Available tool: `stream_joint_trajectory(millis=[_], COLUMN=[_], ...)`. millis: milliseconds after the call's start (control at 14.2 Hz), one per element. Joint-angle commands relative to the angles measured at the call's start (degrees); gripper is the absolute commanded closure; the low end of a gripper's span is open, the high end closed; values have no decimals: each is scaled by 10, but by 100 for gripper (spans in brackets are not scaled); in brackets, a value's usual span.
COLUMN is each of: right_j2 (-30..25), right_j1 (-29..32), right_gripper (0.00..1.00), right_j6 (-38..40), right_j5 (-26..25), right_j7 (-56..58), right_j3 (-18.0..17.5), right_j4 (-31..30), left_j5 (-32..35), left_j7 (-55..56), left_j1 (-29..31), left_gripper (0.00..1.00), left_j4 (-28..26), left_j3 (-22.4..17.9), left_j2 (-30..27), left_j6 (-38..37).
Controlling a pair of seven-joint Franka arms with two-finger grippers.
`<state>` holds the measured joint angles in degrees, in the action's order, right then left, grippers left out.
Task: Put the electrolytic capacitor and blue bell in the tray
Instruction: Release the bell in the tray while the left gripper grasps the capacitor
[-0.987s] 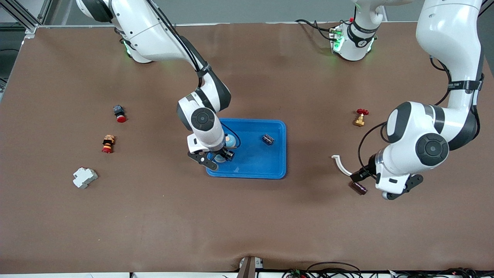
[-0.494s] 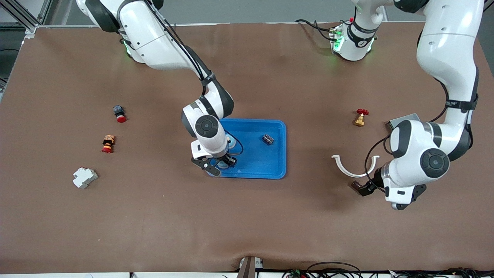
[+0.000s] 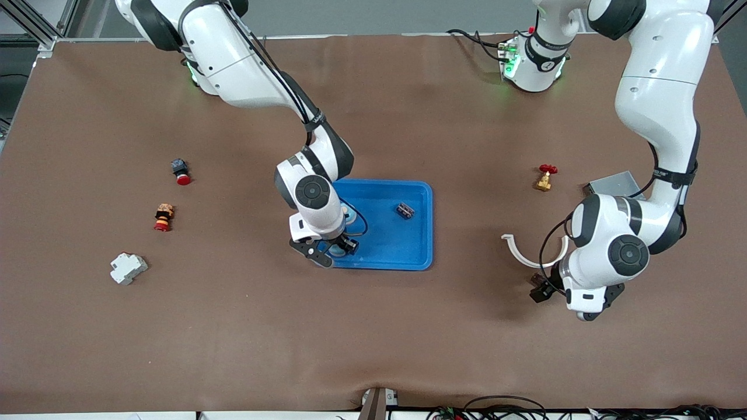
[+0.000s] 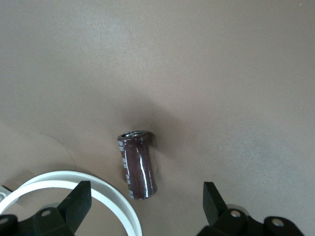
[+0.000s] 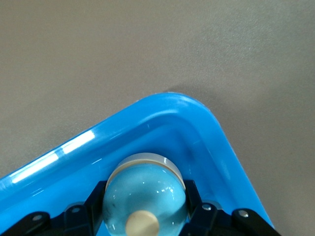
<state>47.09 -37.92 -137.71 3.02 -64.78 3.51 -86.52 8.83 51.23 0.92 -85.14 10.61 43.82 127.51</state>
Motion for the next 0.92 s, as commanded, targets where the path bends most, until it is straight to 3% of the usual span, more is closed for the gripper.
stream_joint_trajectory(millis=[0,71,141,423,635,846], right_j2=[11,11,11,-7,-20,-37], right_j1=[-1,0,0,2,14,40], right_gripper=[94,27,0,0,0,0], right_j6=[0,0,1,15,69,107], right_j5=[-16,-18,-20,-9,-17,-16], right_j7=[-16,-14,-17,-14,-5,61], right_j3=[2,2,2,2,2,2], right_j4=[14,14,14,15,32,36], left_j5=[13,14,14,15,18,22], left_j7=[9,8,8,12,27,46], left_j1=[-3,-1,-1,-6,-7,-9], left_gripper=[0,0,0,0,0,0], left_j4=[15,15,15,14,13,11], left_j3=[-8,-8,-8,-17,-18,-19], left_j2=[14,18,23,33,36,41], left_j6=[12,23,34,56,71,78])
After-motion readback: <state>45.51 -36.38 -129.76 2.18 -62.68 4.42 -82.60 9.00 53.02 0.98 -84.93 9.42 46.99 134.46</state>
